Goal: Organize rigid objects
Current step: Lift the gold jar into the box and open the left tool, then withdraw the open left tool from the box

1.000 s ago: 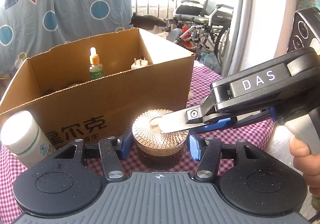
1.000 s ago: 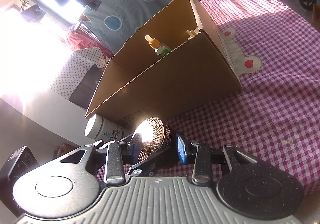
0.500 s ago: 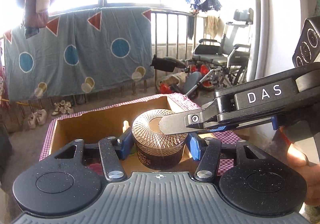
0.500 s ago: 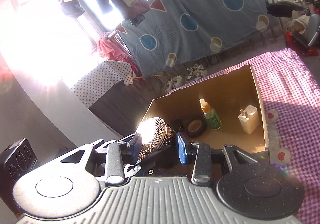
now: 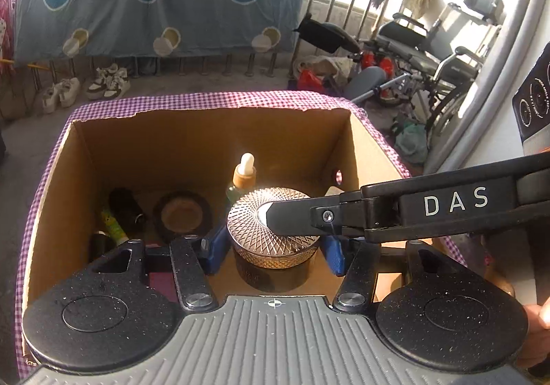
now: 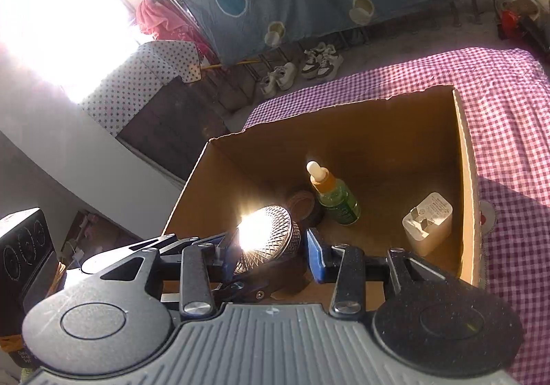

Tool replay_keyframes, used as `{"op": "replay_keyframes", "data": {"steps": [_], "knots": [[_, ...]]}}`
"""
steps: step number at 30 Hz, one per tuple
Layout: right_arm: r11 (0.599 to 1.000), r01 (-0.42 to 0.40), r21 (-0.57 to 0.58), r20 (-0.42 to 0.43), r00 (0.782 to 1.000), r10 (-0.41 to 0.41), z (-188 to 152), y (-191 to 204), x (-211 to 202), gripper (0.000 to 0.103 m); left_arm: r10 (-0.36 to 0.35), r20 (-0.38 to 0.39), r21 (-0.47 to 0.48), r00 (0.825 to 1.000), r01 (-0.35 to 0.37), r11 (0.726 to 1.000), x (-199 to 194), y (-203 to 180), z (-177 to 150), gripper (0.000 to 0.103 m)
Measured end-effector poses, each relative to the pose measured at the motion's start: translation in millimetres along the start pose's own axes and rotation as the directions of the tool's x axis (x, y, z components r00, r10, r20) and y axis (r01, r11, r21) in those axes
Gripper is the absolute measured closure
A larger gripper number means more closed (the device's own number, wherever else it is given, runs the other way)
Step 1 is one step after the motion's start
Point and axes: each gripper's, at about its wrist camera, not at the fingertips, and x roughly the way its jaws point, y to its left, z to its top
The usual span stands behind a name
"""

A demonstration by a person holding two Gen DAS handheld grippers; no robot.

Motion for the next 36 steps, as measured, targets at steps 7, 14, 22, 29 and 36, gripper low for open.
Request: {"op": "replay_keyframes", "data": {"steps": [7,14,22,29,36], "knots": [[0.999,0.042,0.009,-0.130,0.991,-0.041,5,-15,37,0.058,0.006,-0.129,-0.076,0.992,-0.016,0.997,24,12,-8,0.047],[0.998,0.064,0.008,-0.179,0.982,-0.061,2,-21,54,0.058,0.000,-0.194,-0.136,0.981,-0.027,0.990,34,20,-12,0.047],[0.996,0.086,-0.010,-0.147,0.985,-0.087,-3,-23,55,0.058,-0.022,-0.173,-0.151,0.985,-0.004,0.989,31,22,-13,0.045],[0.999,0.043,0.003,-0.057,0.997,-0.043,-4,-18,39,0.058,-0.044,-0.132,-0.167,0.990,0.021,0.986,21,16,-10,0.035],[0.999,-0.044,0.023,0.132,0.990,0.041,-12,0,-18,0.059,-0.031,-0.021,-0.057,0.999,0.030,0.998,-22,-10,-10,0.020]]}}
